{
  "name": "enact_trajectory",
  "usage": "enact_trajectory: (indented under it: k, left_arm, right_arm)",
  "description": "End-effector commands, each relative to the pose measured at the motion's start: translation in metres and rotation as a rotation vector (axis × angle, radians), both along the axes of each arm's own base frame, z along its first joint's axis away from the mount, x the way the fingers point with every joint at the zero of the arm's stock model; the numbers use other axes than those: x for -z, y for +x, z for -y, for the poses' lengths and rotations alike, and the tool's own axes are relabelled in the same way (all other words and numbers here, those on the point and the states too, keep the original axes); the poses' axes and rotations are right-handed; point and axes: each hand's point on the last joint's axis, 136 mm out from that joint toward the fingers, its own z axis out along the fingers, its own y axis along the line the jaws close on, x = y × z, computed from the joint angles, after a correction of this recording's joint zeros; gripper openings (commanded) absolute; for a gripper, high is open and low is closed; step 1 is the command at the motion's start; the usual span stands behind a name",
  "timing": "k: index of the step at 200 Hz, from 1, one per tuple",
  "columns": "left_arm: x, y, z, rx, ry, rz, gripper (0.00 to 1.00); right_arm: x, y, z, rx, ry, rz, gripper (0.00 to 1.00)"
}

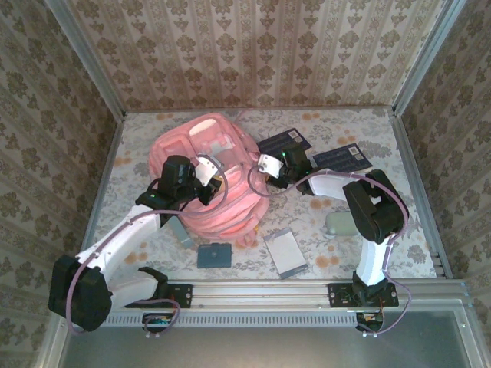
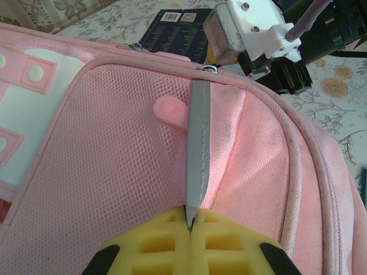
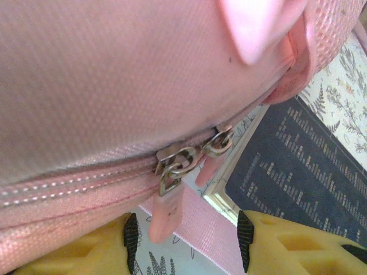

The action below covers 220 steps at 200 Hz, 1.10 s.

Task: Pack books, pencil case, and school supplies into a backpack

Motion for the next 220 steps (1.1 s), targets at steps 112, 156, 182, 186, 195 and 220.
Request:
enact_trajectory:
  k: [112, 156, 182, 186, 195, 220]
  left_arm:
    - [-0.016, 0.003, 0.009, 0.026, -0.034, 0.069, 0.00]
    - [-0.016, 0.012, 0.004, -0.030, -0.027, 0.065, 0.00]
    - [-0.017, 0.015, 0.003, -0.053, -0.036, 0.064, 0.00]
    - [-0.017, 0.017, 0.002, -0.061, -0.036, 0.064, 0.00]
    - [-0.017, 0.020, 0.000, -0.088, -0.035, 0.064, 0.00]
    - [-0.021, 0.031, -0.008, -0.181, -0.060, 0.063, 0.00]
  right_arm:
    - [-0.011, 0.005, -0.024, -0.056, 0.040, 0.016, 0.08]
    - [-0.019, -0.002, -0.019, -0.057, 0.028, 0.021, 0.00]
    - [-0.025, -0.009, -0.016, -0.061, 0.017, 0.020, 0.00]
    - [-0.025, -0.011, -0.015, -0.062, 0.008, 0.018, 0.00]
    - [-0.024, -0.015, -0.015, -0.066, -0.012, 0.013, 0.00]
    - [-0.024, -0.026, -0.014, -0.083, -0.059, 0.007, 0.00]
